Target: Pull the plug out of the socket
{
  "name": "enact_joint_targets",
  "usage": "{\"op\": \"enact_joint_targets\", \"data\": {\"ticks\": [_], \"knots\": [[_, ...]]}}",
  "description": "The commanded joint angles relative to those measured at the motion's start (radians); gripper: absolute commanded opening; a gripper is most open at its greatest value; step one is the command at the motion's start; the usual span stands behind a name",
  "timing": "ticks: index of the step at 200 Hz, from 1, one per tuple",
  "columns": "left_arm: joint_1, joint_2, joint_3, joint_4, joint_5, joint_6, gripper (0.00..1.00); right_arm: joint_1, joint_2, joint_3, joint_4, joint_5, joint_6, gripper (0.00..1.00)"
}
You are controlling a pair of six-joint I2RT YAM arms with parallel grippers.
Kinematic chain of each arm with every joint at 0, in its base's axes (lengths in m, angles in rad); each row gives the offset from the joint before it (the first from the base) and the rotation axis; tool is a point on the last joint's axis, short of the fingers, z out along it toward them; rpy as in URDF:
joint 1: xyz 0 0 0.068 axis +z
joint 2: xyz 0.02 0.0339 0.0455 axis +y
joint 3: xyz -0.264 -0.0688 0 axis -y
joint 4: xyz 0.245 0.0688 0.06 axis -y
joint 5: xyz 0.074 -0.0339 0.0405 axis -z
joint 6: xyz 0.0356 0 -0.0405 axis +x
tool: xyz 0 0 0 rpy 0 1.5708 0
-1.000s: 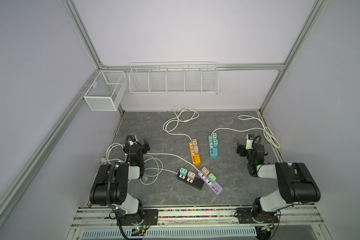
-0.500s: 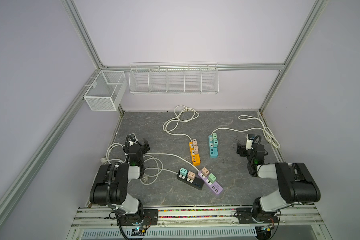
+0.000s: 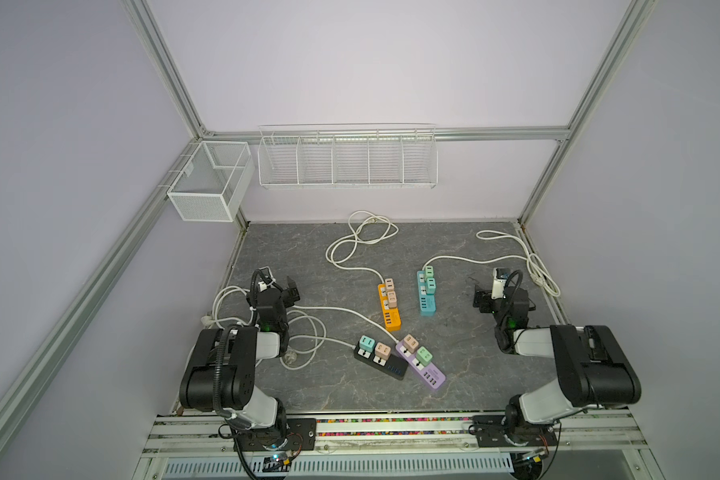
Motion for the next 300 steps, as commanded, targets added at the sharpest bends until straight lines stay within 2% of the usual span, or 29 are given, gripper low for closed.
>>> {"op": "enact_joint_targets", "data": {"ticks": [1,68,108,137,175,223,254,276,292,300], "knots": [[-0.002,-0.002,-0.008,0.026,-0.008,-0.006,1.00,-0.001,-0.007,0.007,0.026,-0.007,-0.020,0.88],[-0.002,-0.003,-0.011,0.030,0.000,-0.005,1.00,0.001,-0.010,0.004,0.030,-0.006,-0.021,0.88],[-0.002,-0.040,-0.033,0.042,0.001,-0.005,1.00,0.026,-0.037,0.015,-0.011,0.048,-0.031,0.88],[-0.002,-0.116,-0.022,-0.045,0.022,0.002,1.00,0.030,-0.095,0.041,-0.113,0.053,-0.033,0.88],[-0.002,-0.281,0.003,-0.252,0.024,-0.029,1.00,0.032,-0.194,0.047,-0.219,0.091,0.004,0.88],[-0.002,-0.456,0.087,-0.542,0.002,-0.172,1.00,0.027,-0.295,0.121,-0.442,0.096,0.081,0.89],[-0.002,-0.570,0.133,-0.706,-0.008,-0.318,1.00,0.010,-0.397,0.159,-0.593,0.125,0.247,0.88],[-0.001,-0.622,0.118,-0.726,0.007,-0.385,1.00,0.005,-0.445,0.227,-0.761,0.080,0.396,0.89],[0.000,-0.658,0.087,-0.725,0.004,-0.474,1.00,0.004,-0.452,0.257,-0.821,0.002,0.435,0.88],[0.008,-0.669,0.090,-0.744,0.045,-0.504,1.00,0.004,-0.454,0.275,-0.852,-0.027,0.452,0.89]]}}
